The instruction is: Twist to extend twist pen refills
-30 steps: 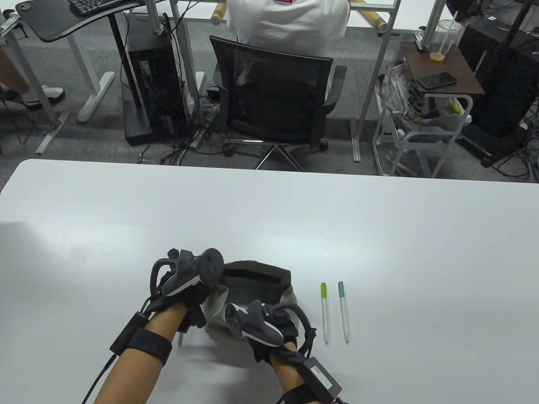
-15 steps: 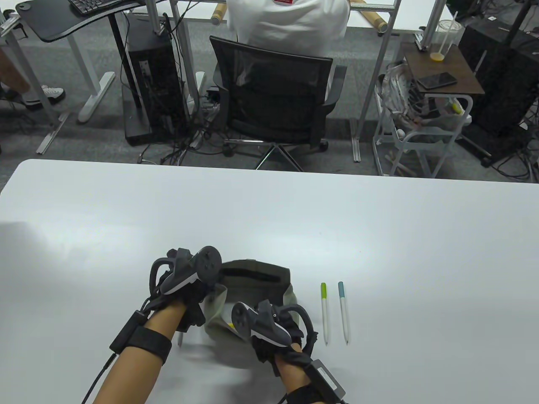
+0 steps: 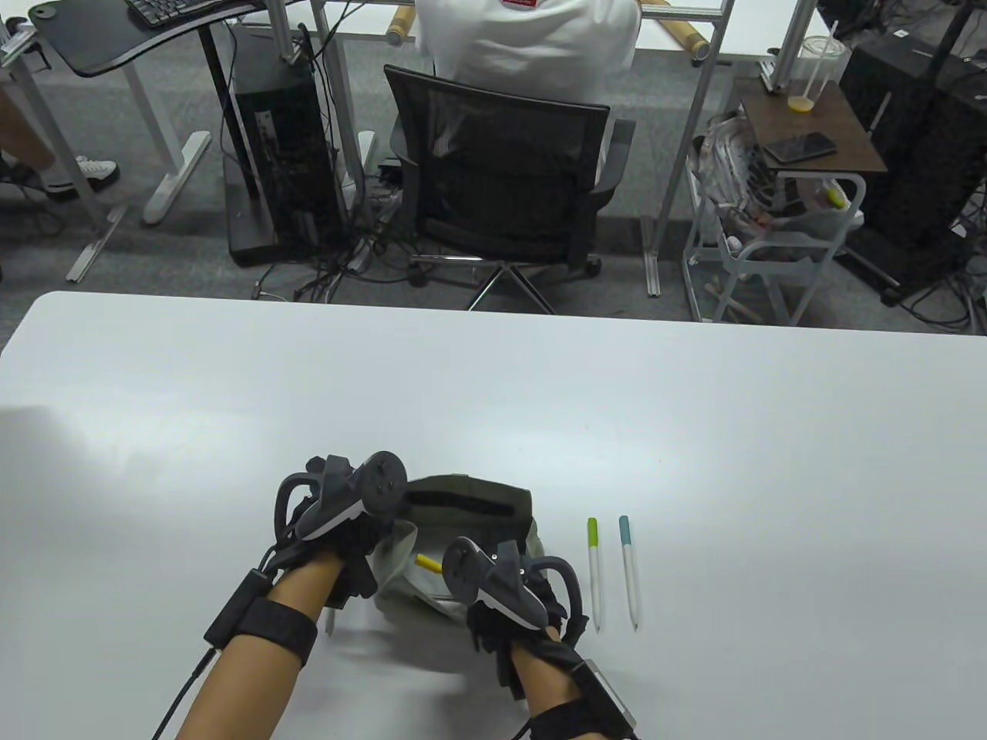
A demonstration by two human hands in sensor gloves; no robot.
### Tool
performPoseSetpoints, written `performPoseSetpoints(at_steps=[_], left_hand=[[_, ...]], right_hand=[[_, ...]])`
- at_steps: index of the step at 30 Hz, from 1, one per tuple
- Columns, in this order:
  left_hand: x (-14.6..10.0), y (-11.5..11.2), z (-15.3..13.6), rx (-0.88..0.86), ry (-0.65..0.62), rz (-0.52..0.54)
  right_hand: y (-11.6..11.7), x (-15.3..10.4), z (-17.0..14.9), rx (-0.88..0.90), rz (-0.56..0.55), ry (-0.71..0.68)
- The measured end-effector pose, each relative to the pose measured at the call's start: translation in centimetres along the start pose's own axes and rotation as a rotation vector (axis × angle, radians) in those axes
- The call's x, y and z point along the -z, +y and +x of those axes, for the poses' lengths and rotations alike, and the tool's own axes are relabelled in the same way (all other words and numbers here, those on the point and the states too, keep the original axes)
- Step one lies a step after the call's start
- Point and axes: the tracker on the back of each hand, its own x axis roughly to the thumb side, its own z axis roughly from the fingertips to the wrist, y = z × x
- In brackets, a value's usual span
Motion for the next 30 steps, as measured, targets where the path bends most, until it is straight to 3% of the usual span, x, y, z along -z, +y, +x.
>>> performPoseSetpoints(at_steps=[3, 9, 12, 14, 18, 22, 30], left_hand=[[-0.1, 0.1, -0.1, -0.001, -0.003, -0.004], [-0.7, 0.5, -0.4, -0.011, -0.003, -0.052], [-1.5, 2.0, -0.6, -0.033, -0.009, -0.048], [-2.4, 4.2, -0.4, -0.089, -0.021, 0.021], [-4.4, 8.9, 1.2, -0.203, -0.091, 0.162], [-6.8, 12.8, 4.3, -0.288, -0.215, 0.306], [-8.1, 14.0, 8.9, -0.121, -0.223, 0.317]], right_hand=[[-1.3, -0.2, -0.4, 0.083, -0.058, 0.020], [-5.5, -2.1, -2.1, 0.395, -0.301, 0.055], [-7.3, -3.4, -3.4, 0.590, -0.401, 0.079], [-8.3, -4.2, -3.7, 0.634, -0.460, 0.080], [-8.5, -4.8, -3.5, 0.724, -0.475, 0.080], [-8.0, -4.8, -3.1, 0.663, -0.480, 0.066], [-7.7, -4.9, -3.0, 0.634, -0.479, 0.053]])
